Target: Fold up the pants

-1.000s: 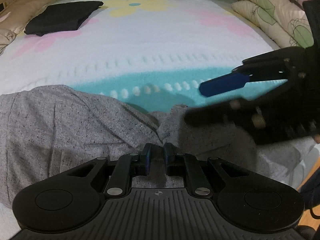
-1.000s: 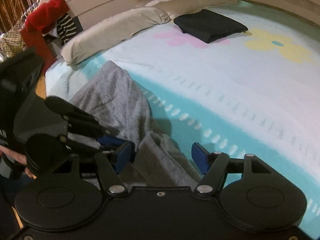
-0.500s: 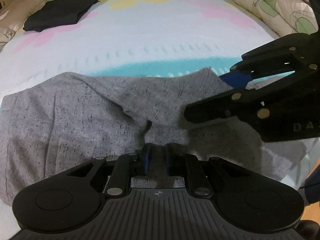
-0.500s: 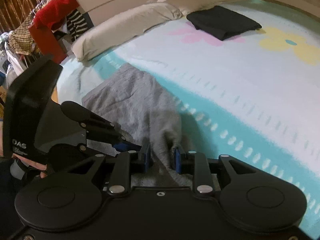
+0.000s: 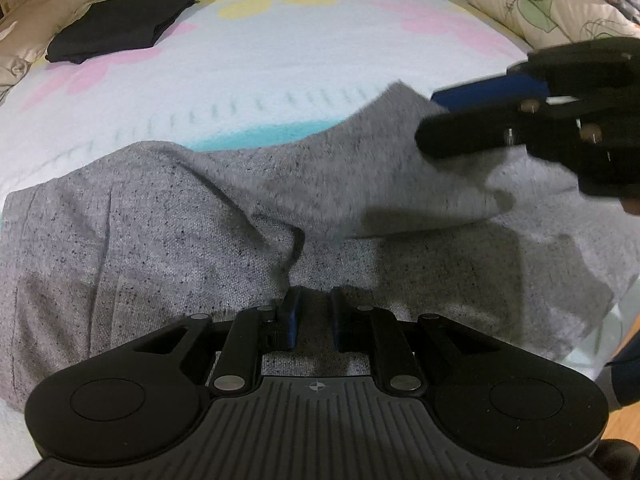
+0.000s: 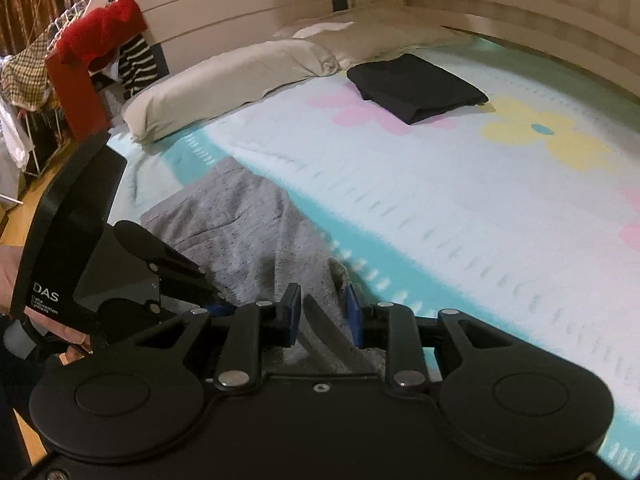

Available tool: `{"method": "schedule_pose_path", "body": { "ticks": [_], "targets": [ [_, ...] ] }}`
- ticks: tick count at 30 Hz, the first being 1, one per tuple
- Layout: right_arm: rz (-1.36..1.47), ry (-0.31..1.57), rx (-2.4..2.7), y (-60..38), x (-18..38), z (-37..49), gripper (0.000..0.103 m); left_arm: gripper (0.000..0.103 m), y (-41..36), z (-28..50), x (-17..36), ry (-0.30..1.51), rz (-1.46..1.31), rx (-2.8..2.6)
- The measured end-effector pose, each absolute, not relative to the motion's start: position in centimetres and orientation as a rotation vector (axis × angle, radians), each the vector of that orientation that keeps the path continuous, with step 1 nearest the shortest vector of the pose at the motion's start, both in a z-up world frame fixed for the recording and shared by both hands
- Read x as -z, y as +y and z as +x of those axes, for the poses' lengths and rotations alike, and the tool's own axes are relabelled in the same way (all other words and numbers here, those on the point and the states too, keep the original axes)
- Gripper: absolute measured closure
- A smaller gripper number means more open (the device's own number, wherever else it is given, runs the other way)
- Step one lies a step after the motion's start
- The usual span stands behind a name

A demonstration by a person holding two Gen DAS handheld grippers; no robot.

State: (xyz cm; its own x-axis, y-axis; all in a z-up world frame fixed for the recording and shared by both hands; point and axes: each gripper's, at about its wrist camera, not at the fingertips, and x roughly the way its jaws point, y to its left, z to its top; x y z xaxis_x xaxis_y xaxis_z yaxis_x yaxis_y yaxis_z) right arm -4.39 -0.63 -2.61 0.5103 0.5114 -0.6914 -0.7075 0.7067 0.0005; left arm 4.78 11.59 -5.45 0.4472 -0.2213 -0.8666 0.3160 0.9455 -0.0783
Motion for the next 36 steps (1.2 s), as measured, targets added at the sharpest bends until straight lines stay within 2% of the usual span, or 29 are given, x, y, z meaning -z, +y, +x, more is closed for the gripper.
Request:
{"method": "schedule_pose_path", "body": {
  "ticks": [6, 19, 25, 36],
  "targets": [
    [-0.296, 0.717, -0.745, -0.8, 2.5, -4.2, 0.066, 0.088, 11.6, 4.8, 5.5, 1.058, 0.091, 0.332],
    [-0.249, 0.835, -0.849, 0.9, 4.2, -2.6, 0.063, 0.088, 11.9, 4.7, 5.5, 1.055, 0.078, 0.336],
    [-0.326, 0.761, -0.832, 0.4, 2.8, -4.3, 0.063, 0.088, 12.7, 4.9, 5.7, 1.061, 0.046, 0.339],
    [-0.413, 0.770, -0.837, -0.1, 3.0, -5.6, 0.064, 0.087, 12.5, 5.0, 5.8, 1.061, 0.069, 0.339]
  ]
}}
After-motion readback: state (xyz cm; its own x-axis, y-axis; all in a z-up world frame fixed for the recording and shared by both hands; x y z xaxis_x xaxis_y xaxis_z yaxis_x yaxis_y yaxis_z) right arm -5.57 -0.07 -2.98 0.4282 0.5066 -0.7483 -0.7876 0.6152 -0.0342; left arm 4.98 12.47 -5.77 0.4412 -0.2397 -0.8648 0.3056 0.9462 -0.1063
